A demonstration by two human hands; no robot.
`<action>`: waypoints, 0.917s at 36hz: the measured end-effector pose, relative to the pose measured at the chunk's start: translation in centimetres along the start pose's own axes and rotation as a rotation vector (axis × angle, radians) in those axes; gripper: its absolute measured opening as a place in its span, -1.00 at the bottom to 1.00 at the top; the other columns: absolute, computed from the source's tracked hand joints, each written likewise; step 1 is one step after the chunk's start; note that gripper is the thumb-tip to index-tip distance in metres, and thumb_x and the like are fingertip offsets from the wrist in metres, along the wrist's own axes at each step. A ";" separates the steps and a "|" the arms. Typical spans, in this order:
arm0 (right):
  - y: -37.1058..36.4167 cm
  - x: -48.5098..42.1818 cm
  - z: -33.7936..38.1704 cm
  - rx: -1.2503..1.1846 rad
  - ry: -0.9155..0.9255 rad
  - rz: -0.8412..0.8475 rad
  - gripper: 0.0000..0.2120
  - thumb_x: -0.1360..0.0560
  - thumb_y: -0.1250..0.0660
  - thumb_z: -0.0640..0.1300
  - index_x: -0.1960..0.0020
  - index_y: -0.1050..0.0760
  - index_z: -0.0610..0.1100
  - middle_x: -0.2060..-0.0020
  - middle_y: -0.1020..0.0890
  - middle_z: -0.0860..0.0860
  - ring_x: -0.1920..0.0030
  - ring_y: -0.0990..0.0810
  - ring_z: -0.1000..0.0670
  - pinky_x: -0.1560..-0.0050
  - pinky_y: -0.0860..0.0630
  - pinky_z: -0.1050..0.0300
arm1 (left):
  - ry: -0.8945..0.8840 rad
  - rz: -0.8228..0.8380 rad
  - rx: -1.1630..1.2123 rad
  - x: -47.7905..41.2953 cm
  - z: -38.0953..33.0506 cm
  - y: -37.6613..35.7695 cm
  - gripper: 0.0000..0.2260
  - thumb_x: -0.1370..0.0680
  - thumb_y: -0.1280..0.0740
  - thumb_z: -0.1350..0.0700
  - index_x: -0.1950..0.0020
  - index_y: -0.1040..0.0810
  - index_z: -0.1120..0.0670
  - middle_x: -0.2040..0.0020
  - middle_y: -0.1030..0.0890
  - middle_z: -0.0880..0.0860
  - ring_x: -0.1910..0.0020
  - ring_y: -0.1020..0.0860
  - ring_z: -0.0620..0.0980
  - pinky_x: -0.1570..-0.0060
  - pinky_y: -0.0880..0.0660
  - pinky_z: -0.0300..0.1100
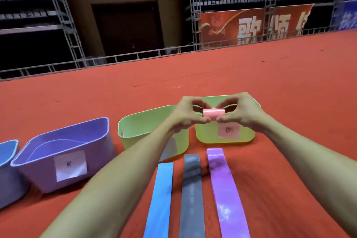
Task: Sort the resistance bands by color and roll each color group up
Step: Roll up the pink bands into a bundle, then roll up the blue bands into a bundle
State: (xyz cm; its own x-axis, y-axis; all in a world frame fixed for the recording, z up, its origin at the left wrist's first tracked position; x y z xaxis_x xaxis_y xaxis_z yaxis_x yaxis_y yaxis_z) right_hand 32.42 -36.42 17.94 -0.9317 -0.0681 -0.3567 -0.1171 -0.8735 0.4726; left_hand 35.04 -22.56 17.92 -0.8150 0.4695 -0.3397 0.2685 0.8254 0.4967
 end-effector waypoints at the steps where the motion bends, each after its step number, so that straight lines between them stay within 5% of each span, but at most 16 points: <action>1: 0.6 -0.9 0.0 0.006 0.017 -0.001 -0.73 -0.22 -0.58 -0.37 0.12 -0.65 -0.17 0.24 -0.70 -0.08 0.29 -0.62 0.04 0.22 -0.53 0.13 | -0.004 0.008 -0.001 -1.1 -0.1 0.0 -0.73 -0.32 -0.50 0.42 0.04 -0.62 0.21 0.08 -0.66 0.20 0.19 -0.61 -0.06 0.28 -0.51 -0.29; 10: 3.6 -7.9 -3.6 0.106 0.023 -0.002 -0.70 -0.19 -0.62 -0.31 0.11 -0.65 -0.19 0.20 -0.70 -0.09 0.16 -0.68 -0.11 0.07 -0.61 -0.01 | -0.026 0.091 -0.065 -9.9 1.7 -0.9 -0.70 -0.31 -0.54 0.37 0.00 -0.63 0.22 0.03 -0.65 0.24 0.09 -0.63 0.15 0.01 -0.61 0.04; 17: 3.2 -11.5 -8.0 0.205 -0.035 0.057 -0.70 -0.14 -0.63 -0.34 0.21 -0.62 -0.16 0.29 -0.66 -0.01 0.35 -0.59 0.09 0.27 -0.54 0.14 | -0.018 0.150 -0.125 -14.1 5.1 -2.9 -0.69 -0.25 -0.56 0.40 0.09 -0.64 0.18 0.06 -0.66 0.26 0.19 -0.59 0.06 0.04 -0.59 0.08; 22: 2.3 -12.9 -10.1 0.268 -0.053 0.107 -0.71 -0.17 -0.62 -0.32 0.17 -0.63 -0.20 0.22 -0.68 -0.07 0.27 -0.61 0.01 0.18 -0.54 0.12 | 0.067 0.184 -0.161 -15.6 8.0 -4.1 -0.70 -0.27 -0.55 0.39 0.08 -0.63 0.17 0.13 -0.61 0.14 0.23 -0.57 0.04 0.13 -0.58 -0.08; 26: 1.4 -13.1 -11.0 0.340 -0.069 0.145 -0.71 -0.17 -0.64 -0.26 0.16 -0.64 -0.18 0.21 -0.69 -0.04 0.24 -0.62 0.02 0.18 -0.52 0.20 | 0.089 0.212 -0.245 -15.9 9.4 -4.6 -0.70 -0.27 -0.57 0.33 0.07 -0.63 0.13 0.15 -0.63 0.07 0.22 -0.60 0.03 0.03 -0.59 0.01; 33: 1.6 -12.6 -11.7 0.414 -0.124 0.145 -0.62 -0.14 -0.67 -0.03 0.10 -0.64 -0.02 0.06 -0.67 0.05 0.02 -0.63 0.07 -0.09 -0.54 0.09 | 0.014 0.214 -0.451 -15.2 7.5 -4.5 -0.67 -0.37 -0.57 0.10 -0.09 -0.63 0.09 -0.09 -0.64 -0.01 -0.04 -0.60 -0.06 -0.01 -0.52 -0.21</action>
State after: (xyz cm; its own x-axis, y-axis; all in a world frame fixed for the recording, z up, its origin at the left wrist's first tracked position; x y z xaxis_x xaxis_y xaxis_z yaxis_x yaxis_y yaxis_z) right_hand 47.99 -42.61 13.78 -0.9797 -0.0951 -0.1763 -0.0868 -0.5915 0.8016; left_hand 50.05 -31.03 14.88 -0.7735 0.6068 -0.1830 0.1843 0.4916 0.8511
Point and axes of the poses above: each hand's wrist, its own x-axis away from the middle knuckle, its own y-axis out of the back of the hand, z = x × y, the point moved 10 cm from there along -x, towards the middle knuckle
